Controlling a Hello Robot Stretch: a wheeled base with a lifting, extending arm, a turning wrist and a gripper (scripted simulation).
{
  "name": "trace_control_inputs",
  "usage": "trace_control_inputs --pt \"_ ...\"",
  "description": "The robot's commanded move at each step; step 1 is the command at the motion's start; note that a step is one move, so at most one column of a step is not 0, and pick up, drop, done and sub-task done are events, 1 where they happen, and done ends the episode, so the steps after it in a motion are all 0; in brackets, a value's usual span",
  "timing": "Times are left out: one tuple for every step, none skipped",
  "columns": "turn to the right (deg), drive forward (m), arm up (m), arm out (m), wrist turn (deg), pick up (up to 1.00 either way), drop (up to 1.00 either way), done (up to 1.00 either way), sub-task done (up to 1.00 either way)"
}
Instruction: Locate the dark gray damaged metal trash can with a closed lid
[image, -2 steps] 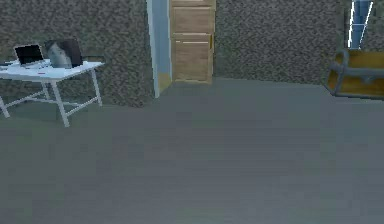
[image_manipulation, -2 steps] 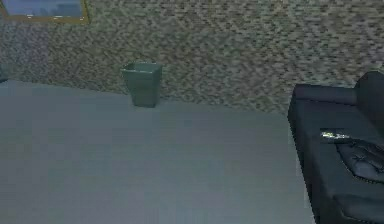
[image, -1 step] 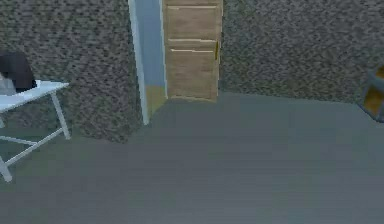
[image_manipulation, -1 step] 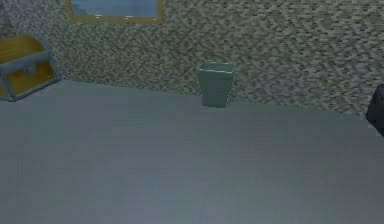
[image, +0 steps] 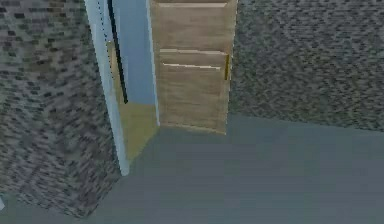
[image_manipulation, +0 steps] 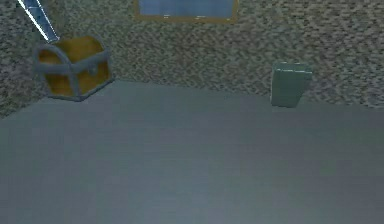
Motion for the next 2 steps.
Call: trace_control_inputs --pt "0.0 1.0 0.0 0.0 0.0 0.0 0.0 0.0 0.0" --pt "-3.0 0.0 0.0 0.0 0.0 0.0 0.0 0.0 0.0"
